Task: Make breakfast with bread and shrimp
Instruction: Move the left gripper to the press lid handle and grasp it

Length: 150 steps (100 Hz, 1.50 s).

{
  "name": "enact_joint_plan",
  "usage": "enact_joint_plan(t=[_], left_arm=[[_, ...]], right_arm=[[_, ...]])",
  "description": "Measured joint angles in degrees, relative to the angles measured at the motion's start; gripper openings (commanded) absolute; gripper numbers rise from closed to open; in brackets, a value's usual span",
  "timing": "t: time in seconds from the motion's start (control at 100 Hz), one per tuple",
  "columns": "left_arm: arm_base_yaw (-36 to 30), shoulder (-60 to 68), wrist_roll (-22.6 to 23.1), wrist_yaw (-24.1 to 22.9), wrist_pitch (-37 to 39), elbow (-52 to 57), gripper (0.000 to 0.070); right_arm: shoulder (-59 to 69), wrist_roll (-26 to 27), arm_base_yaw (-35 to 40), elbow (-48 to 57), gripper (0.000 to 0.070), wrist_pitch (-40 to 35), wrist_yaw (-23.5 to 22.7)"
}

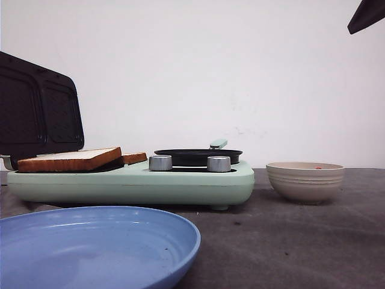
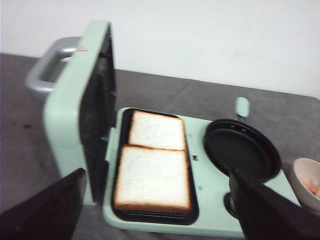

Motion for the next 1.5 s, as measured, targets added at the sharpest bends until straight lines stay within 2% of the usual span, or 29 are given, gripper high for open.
enact_joint_plan(t=[0.15,0.31,0.59,0.78,1.1,1.5], left_arm=[[4.6,5.7,-1.7,5.0,-2.1,4.2,0.0516],[10.0,9.9,-5.7,12.1,-2.1,7.3,0.0516],[21.0,12.8,-12.7,22.6,1.3,10.8,0.0516],[25.9,15.6,-18.3,28.3,4.3,10.8,0.0516],[33.0,20.9,-22.0,33.1,6.2,10.8,0.0516],[39.5,27.8,-22.2,36.5,6.9,10.8,0.0516]], right_arm=[[0.0,0.0,0.0,0.0,0.0479,0.0,0.0],[0.0,0.0,0.0,0.0,0.0479,0.0,0.0],[0.0,0.0,0.0,0.0,0.0479,-2.0,0.0],[0.0,0.0,0.0,0.0,0.0479,-3.3,0.0],[0.0,0.0,0.0,0.0,0.0479,-3.7,0.0],[0.0,0.0,0.0,0.0,0.0479,-3.7,0.0]])
